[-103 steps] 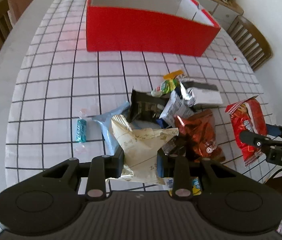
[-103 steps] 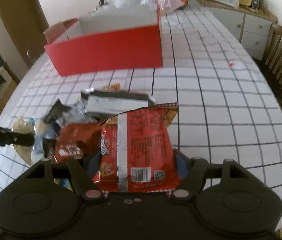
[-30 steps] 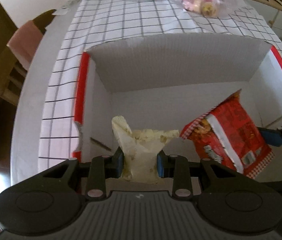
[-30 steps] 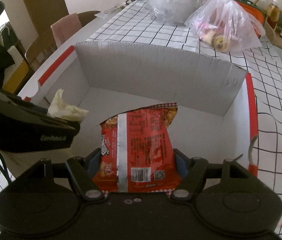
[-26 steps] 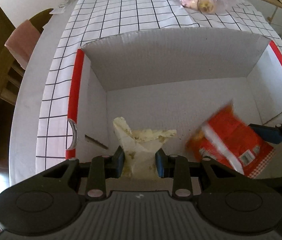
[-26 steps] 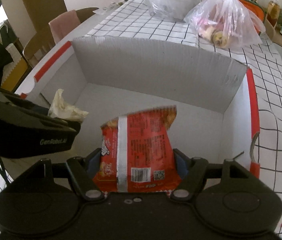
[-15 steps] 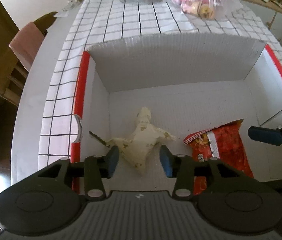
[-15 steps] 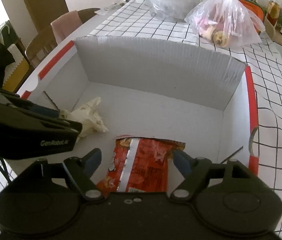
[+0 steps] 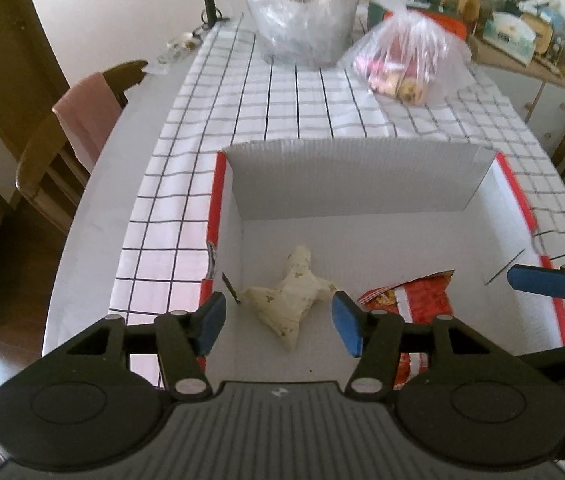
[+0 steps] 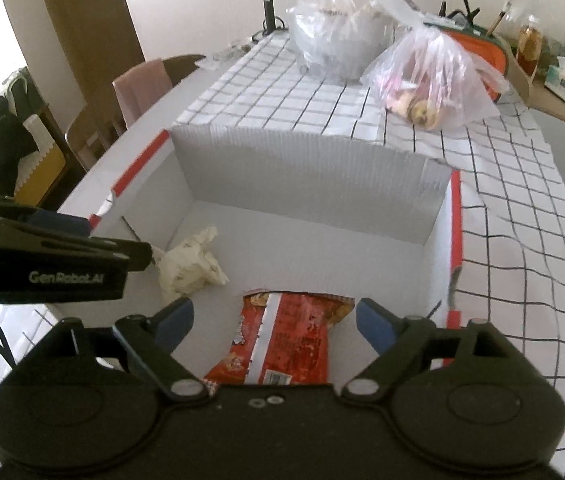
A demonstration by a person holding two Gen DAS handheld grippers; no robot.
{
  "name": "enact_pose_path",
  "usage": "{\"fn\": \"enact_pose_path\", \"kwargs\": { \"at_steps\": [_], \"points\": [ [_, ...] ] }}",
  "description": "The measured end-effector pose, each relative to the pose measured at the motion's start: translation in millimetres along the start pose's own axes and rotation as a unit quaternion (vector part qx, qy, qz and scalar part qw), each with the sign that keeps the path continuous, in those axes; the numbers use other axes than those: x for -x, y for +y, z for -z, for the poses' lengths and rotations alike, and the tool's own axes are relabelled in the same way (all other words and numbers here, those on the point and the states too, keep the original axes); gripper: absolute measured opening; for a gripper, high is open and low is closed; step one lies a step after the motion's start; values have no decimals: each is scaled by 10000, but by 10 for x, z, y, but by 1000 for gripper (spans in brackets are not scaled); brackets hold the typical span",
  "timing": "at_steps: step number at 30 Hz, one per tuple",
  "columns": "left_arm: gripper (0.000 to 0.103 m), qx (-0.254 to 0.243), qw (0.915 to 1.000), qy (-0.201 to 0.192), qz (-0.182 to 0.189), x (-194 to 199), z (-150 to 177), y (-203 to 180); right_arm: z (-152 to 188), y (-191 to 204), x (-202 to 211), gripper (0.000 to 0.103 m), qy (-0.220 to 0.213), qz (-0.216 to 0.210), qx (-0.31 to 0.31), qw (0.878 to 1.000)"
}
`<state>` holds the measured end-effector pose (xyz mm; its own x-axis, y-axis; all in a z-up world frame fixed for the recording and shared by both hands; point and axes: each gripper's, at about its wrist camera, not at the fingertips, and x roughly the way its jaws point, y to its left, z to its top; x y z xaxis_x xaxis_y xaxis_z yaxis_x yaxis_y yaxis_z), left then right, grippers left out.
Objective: Organize snacks
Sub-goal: 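Withdraw both tools from the box back to the snack pile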
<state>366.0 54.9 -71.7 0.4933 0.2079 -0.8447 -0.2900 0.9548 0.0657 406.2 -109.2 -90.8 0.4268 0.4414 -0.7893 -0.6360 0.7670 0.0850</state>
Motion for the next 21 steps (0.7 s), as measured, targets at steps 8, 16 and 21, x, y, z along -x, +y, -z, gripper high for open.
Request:
{"fn": "enact_pose_path", "kwargs": {
  "at_steps": [8, 16, 21],
  "points": [
    [61, 5, 9988, -467, 135, 409, 129, 84, 20, 83, 389, 92, -396, 28, -100, 9992],
    [65, -50, 9950, -895, 432, 830, 330, 193, 127, 255, 804, 96, -721, 106, -198, 9971],
    [67, -129, 9922, -1082, 603, 1041, 484, 246, 248, 377, 1014, 100, -892, 144, -288, 9955]
  ]
}}
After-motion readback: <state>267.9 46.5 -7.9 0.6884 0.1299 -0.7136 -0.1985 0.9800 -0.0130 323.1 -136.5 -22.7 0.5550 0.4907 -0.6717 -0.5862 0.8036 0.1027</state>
